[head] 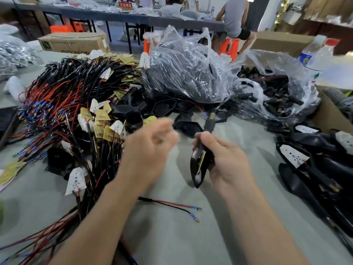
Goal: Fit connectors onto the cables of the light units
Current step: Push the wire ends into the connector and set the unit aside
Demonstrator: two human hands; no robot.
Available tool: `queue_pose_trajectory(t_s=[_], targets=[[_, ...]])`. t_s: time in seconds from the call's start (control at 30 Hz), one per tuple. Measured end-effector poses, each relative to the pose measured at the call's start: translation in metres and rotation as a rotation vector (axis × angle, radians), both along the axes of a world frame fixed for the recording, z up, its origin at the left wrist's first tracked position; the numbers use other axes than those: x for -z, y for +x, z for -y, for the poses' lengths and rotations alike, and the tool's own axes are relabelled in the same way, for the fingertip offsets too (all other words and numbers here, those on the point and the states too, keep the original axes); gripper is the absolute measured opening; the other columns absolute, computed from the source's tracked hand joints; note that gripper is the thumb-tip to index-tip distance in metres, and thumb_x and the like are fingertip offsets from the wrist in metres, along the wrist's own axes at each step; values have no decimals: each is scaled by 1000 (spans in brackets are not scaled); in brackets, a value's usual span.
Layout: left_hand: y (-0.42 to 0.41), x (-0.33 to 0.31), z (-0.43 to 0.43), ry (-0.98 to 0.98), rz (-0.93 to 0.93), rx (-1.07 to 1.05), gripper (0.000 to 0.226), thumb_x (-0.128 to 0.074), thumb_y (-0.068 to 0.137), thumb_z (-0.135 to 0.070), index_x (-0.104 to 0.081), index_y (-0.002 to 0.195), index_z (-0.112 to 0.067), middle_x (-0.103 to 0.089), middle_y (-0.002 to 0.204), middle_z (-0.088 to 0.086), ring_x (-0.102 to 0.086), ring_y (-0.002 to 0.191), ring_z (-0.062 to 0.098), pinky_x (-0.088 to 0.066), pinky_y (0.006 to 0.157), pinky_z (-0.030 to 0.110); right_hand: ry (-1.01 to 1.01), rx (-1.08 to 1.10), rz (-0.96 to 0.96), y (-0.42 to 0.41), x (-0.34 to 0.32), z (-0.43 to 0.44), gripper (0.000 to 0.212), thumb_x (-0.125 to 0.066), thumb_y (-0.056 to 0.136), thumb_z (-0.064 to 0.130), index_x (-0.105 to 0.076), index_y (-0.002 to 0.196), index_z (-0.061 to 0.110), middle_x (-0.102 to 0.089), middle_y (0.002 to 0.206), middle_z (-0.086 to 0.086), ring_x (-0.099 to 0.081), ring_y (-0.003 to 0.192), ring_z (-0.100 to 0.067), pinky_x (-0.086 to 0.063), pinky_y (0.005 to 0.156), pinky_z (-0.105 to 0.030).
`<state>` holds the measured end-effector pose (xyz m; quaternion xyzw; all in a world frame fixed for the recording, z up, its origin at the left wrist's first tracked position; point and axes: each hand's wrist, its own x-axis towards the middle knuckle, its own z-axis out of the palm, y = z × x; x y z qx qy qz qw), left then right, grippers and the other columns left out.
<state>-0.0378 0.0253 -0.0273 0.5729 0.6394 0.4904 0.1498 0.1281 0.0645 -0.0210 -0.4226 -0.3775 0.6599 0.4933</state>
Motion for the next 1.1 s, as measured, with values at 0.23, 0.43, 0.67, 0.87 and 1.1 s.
queue_pose_trajectory(t_s=[0.23,0.43,0.67,0.87,1.1], targets=[[34,18,1,-276,260,412,53,-76,77,-32,-56,122,-50,-79,92,-10,-76,82,14,-61,84,36,-132,123,-176,-5,7,-2,17,-73,87,18,-80,72,13,-69,71,-9,-66,58,-20,-59,60,-38],[27,18,-8,-147,172,161,30,-57,92,-20,-67,95,-49,-74,81,-18,-71,77,12,-61,71,37,-164,55,-89,-1,9,-11,6,-68,90,3,-73,90,7,-71,76,-7,-62,68,-18,-50,65,-26],[14,16,-11,-236,466,182,38,-60,99,-8,-78,87,-39,-72,69,-9,-51,50,8,-41,50,15,-176,-108,-117,25,7,-21,15,-55,97,5,-68,104,7,-72,81,-11,-66,62,-19,-55,60,-26],[11,11,-7,-198,495,231,41,-47,108,-23,-77,98,-48,-75,78,9,-46,54,13,-39,50,18,-83,-115,-149,28,10,-25,20,-51,97,-6,-68,102,3,-75,87,-16,-72,68,-22,-61,65,-27],[7,7,-4,-204,534,200,42,-53,104,-18,-79,90,-47,-70,65,5,-56,56,5,-39,49,14,32,-181,-98,37,11,-24,32,-55,86,-19,-72,101,3,-72,88,-18,-71,75,-26,-62,74,-30]])
